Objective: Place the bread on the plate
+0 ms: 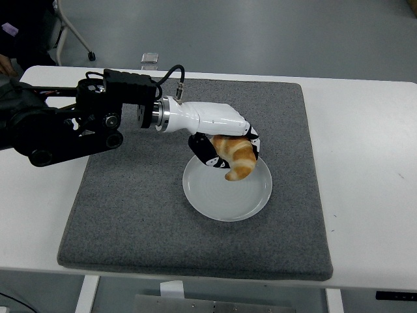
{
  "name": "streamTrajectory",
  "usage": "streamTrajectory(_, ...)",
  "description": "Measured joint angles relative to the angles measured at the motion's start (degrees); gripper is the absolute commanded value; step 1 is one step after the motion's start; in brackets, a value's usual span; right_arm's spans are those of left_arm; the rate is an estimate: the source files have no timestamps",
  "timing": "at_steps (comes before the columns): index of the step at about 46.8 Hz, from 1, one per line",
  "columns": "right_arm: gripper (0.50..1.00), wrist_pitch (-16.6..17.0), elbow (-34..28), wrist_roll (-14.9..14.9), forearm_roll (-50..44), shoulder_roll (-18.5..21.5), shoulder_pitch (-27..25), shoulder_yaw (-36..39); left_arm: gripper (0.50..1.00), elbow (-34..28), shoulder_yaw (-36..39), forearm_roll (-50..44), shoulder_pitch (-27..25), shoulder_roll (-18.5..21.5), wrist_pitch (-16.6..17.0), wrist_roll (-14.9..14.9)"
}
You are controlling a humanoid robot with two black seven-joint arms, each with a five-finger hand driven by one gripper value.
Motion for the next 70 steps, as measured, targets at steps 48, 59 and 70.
streamTrajectory(48,0.930,0.0,0.0,0.0,0.0,0.0,0.0,0.0,0.500,6.4,1.3,5.0,6.5,-5.2,1.8,0.2)
streamTrajectory(59,0.930,0.0,0.0,0.0,0.0,0.0,0.0,0.0,0.500,6.6,2.4,5.0,6.5,-5.2,1.8,0.3)
streamTrajectory(70,0.930,0.0,0.0,0.0,0.0,0.0,0.0,0.0,0.500,7.0,2.7,5.0,6.5,-5.2,1.8,0.4)
